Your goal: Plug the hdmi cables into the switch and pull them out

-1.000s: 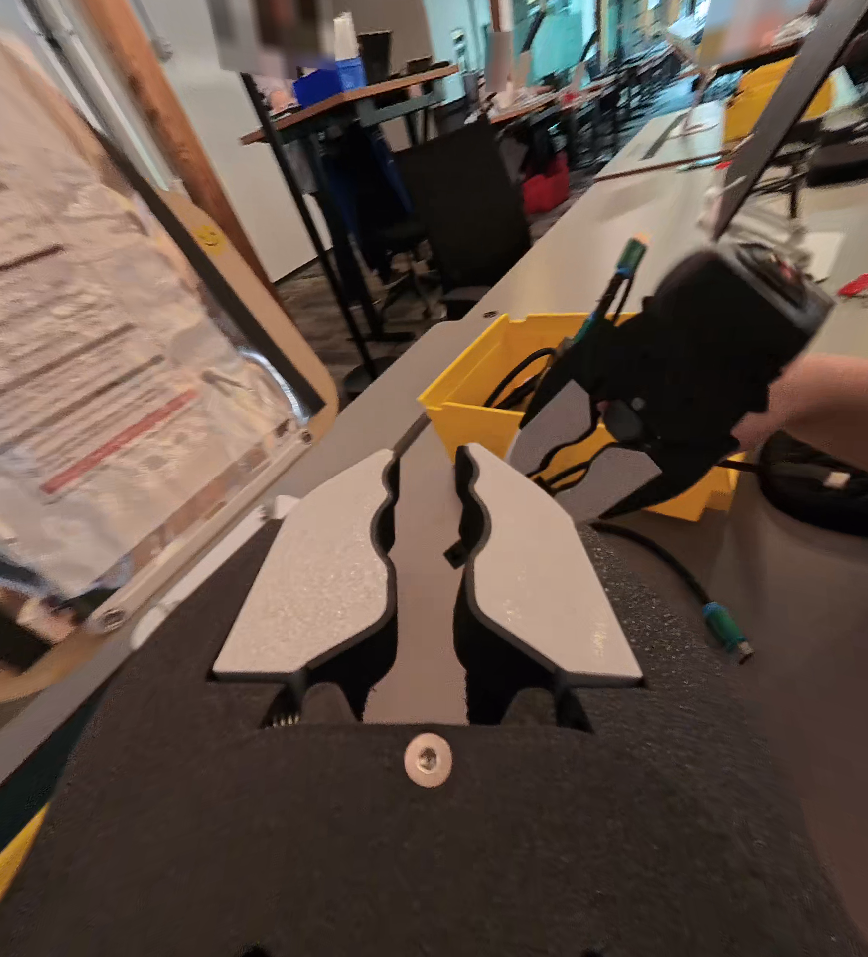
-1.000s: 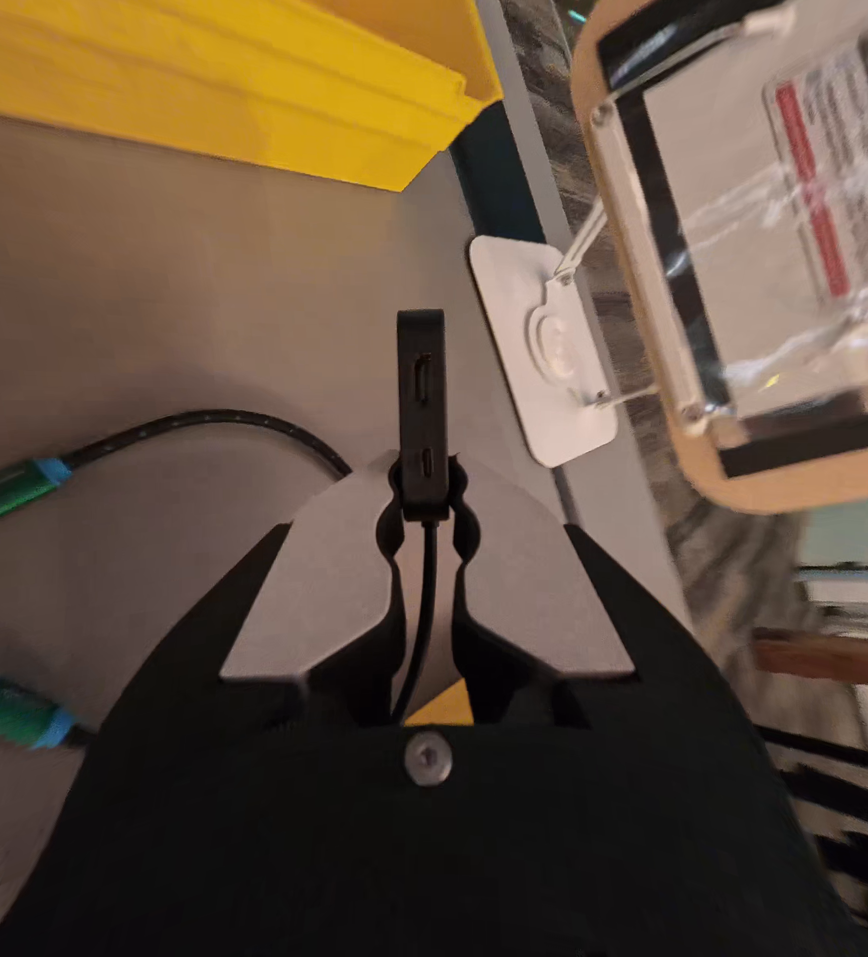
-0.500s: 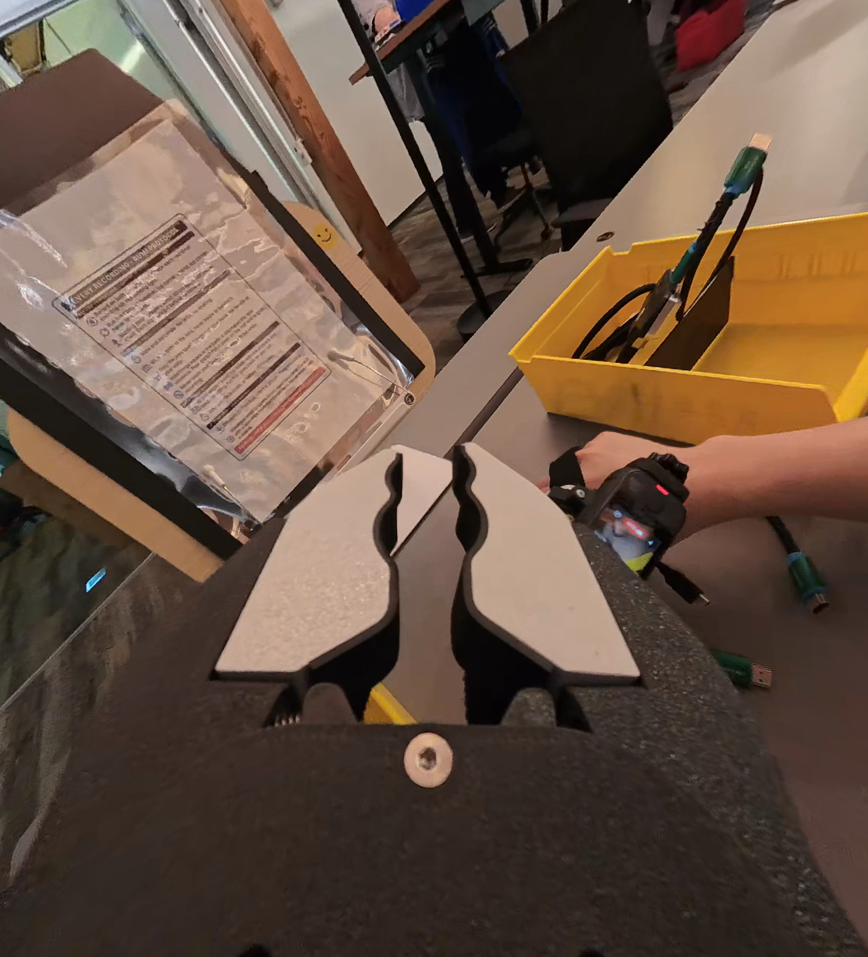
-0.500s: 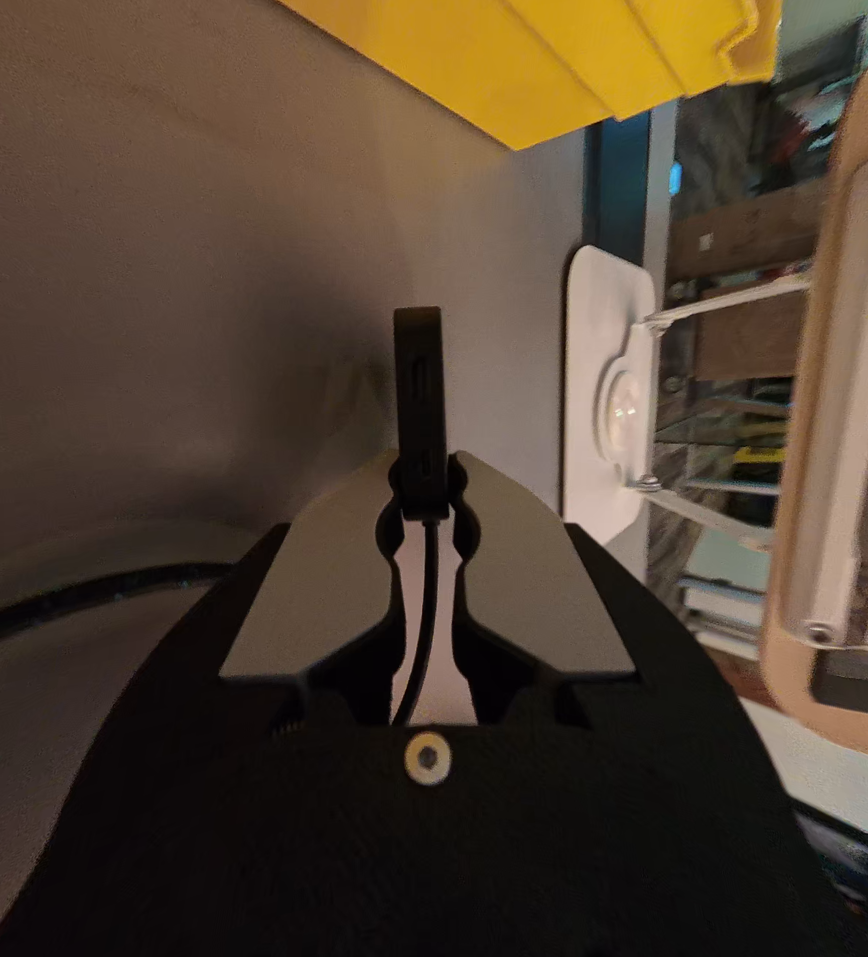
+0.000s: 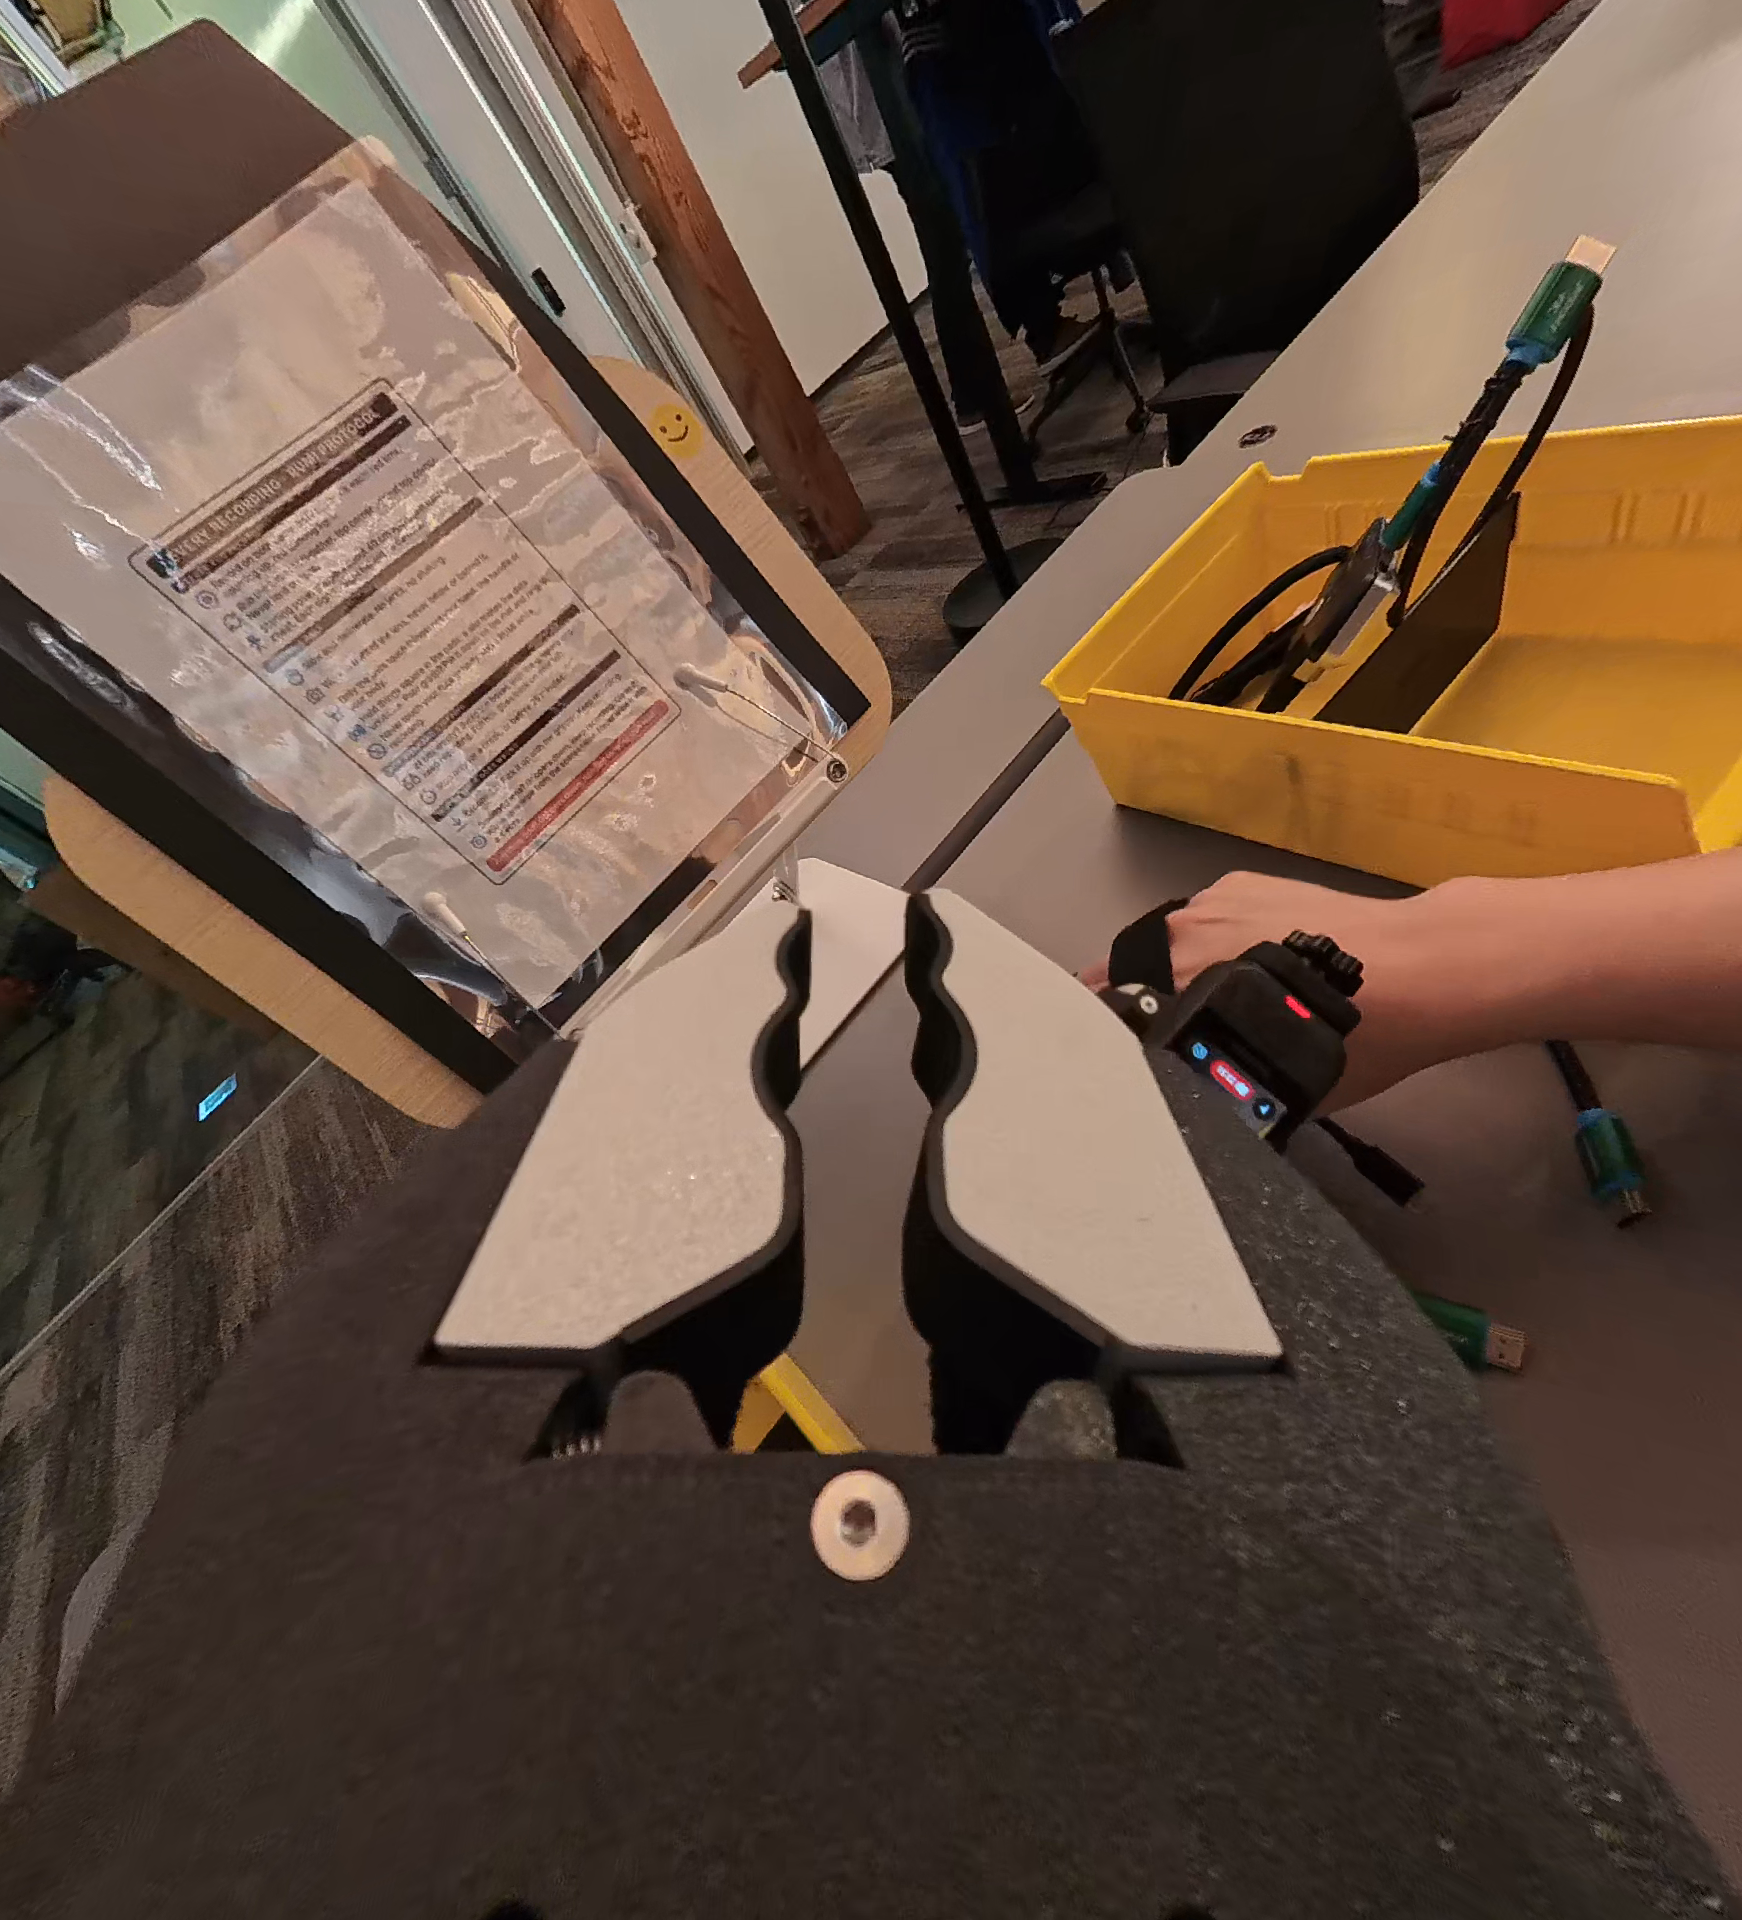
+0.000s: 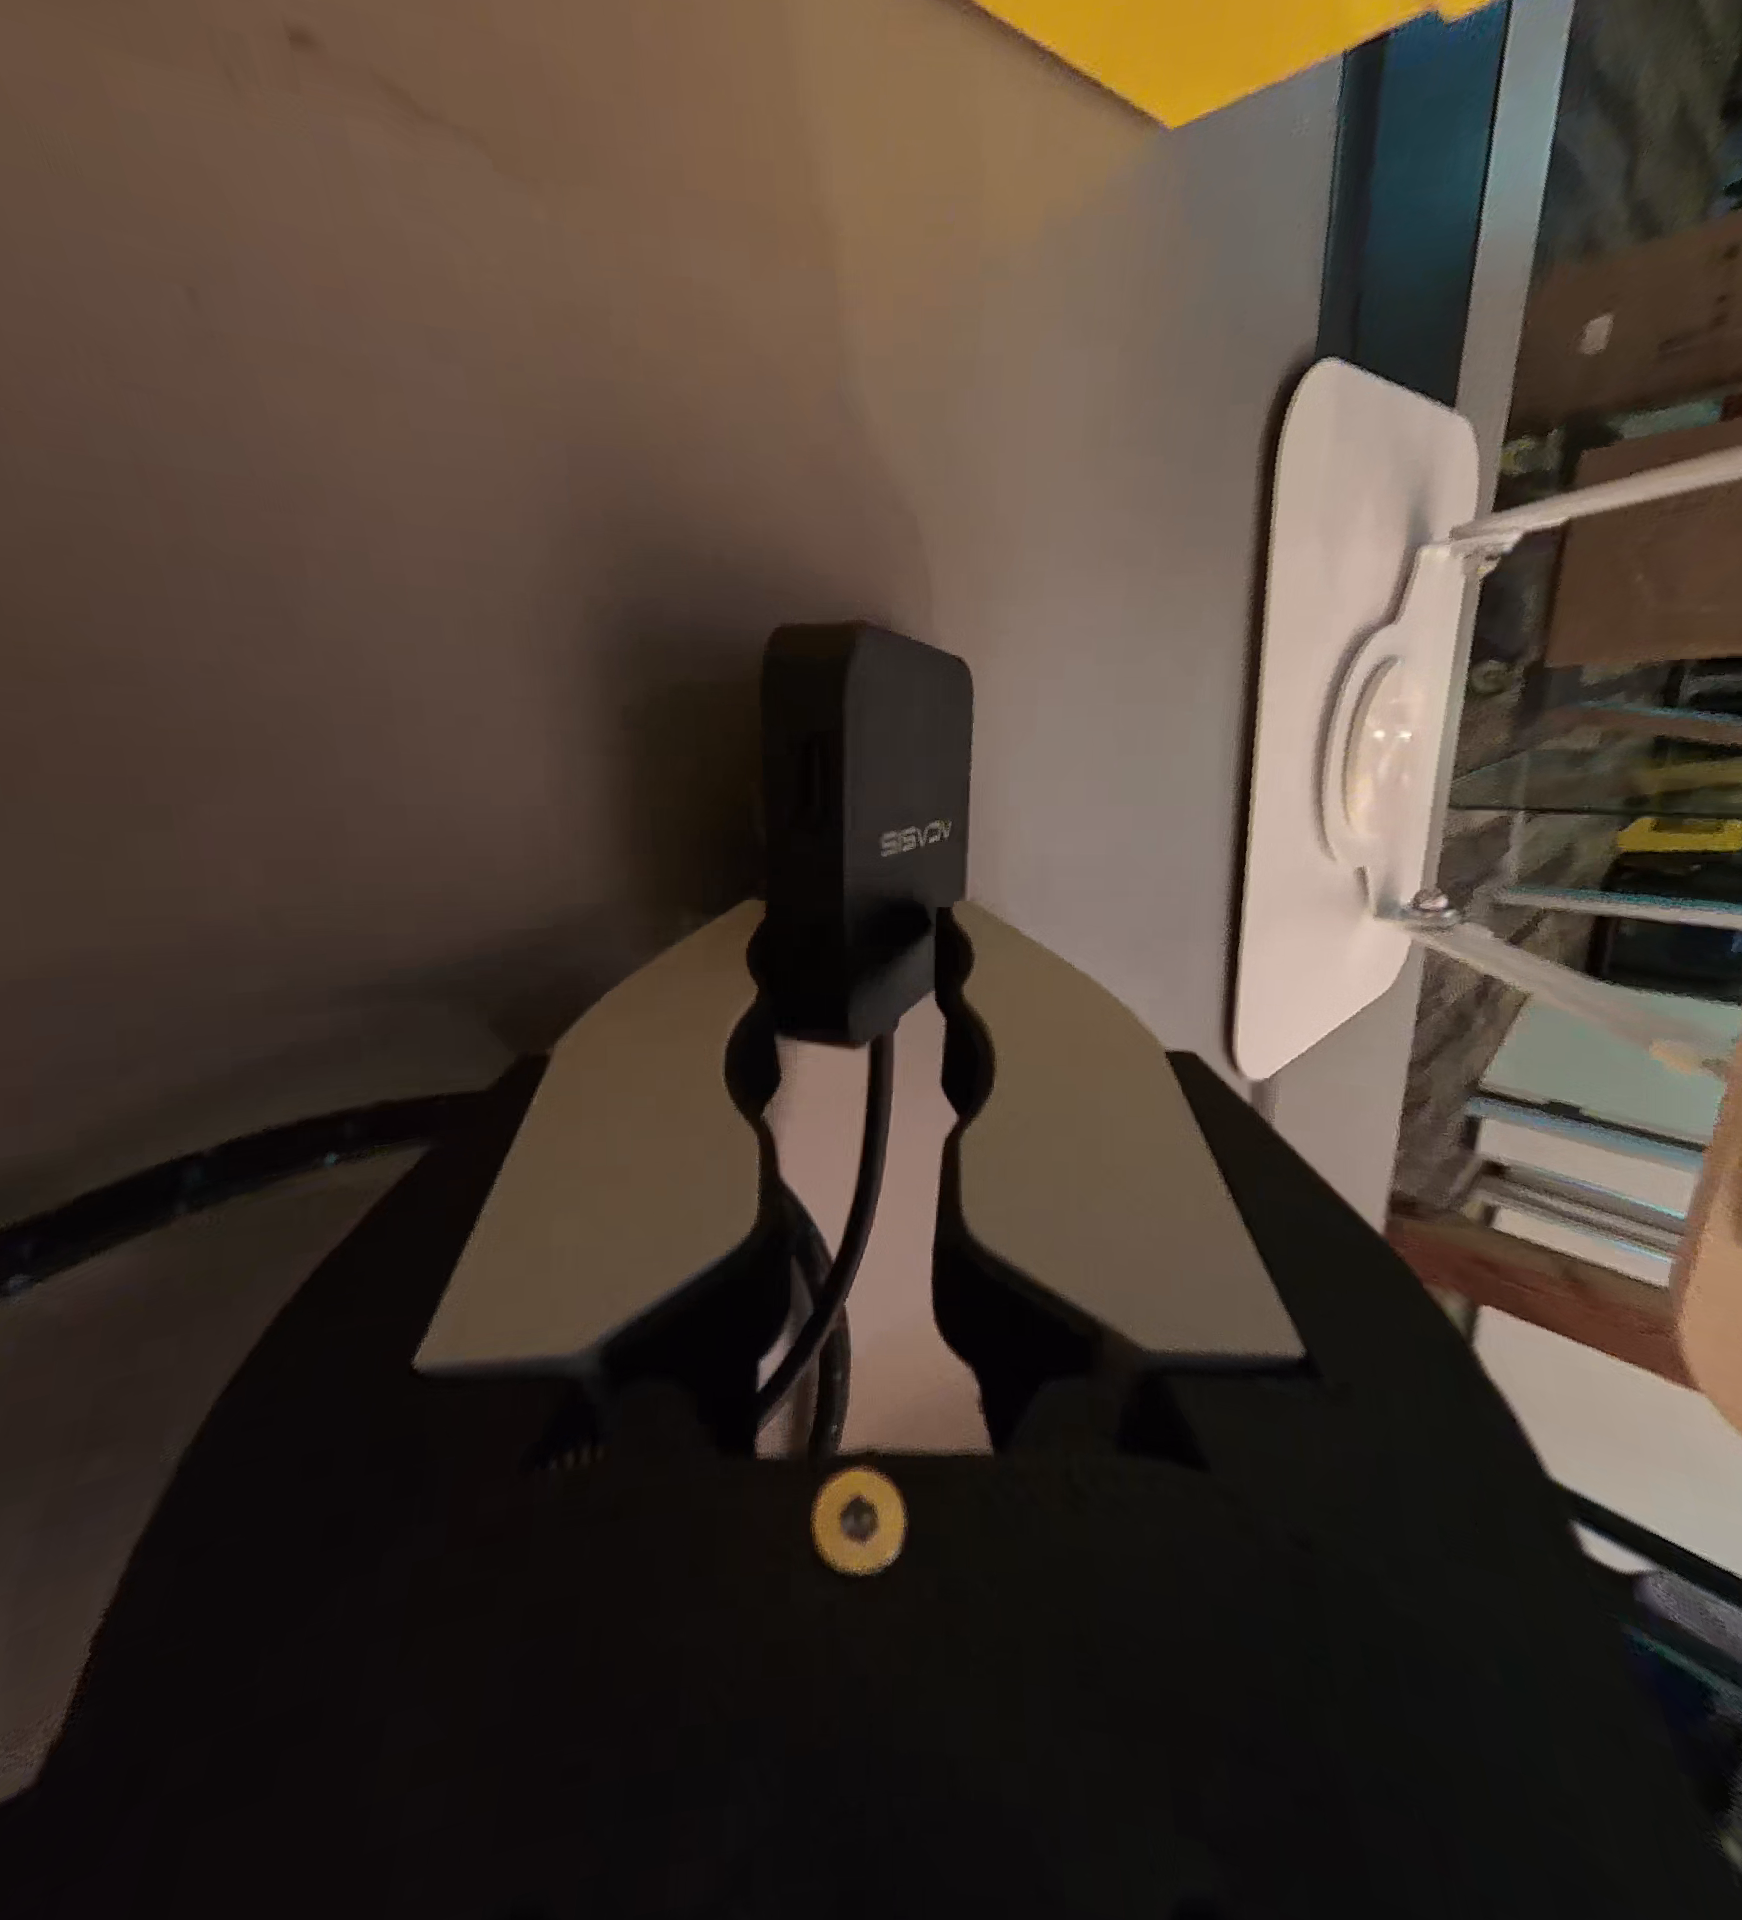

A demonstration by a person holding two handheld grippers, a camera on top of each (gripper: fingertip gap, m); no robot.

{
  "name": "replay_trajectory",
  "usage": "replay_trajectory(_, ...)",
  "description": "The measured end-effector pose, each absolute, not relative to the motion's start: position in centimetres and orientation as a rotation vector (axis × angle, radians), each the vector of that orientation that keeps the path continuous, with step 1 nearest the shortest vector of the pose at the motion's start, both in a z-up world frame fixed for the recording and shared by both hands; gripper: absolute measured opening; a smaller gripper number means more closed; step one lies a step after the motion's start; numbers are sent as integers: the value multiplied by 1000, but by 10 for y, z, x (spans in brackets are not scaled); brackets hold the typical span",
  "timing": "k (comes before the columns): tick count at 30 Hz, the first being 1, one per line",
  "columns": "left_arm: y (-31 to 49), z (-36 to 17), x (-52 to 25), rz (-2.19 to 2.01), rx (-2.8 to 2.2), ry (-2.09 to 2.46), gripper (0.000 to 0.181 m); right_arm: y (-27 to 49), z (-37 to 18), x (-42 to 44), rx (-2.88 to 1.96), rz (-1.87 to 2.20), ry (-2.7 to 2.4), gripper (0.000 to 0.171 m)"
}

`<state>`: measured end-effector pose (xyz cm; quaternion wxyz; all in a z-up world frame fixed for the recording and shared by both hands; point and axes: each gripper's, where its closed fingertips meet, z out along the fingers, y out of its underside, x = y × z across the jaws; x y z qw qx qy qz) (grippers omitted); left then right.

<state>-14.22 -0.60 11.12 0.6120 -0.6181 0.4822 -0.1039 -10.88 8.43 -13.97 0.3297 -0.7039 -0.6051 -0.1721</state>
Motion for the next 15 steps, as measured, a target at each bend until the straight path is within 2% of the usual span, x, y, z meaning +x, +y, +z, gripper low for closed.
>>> replay_trajectory(8, -8, 103, -141, -223, -1455, 1151, 17, 48, -104, -101, -1996, 8, -1430, 34)
replay_trajectory(12, -10, 105, -147, -203, -1455, 1145, 17, -15, -97, -108, -1990, 367, -1584, 31)
replay_trajectory(15, -12, 108, -152, -171, -1452, 1139, 17, -62, -104, -117, -2218, 739, -1562, 29)
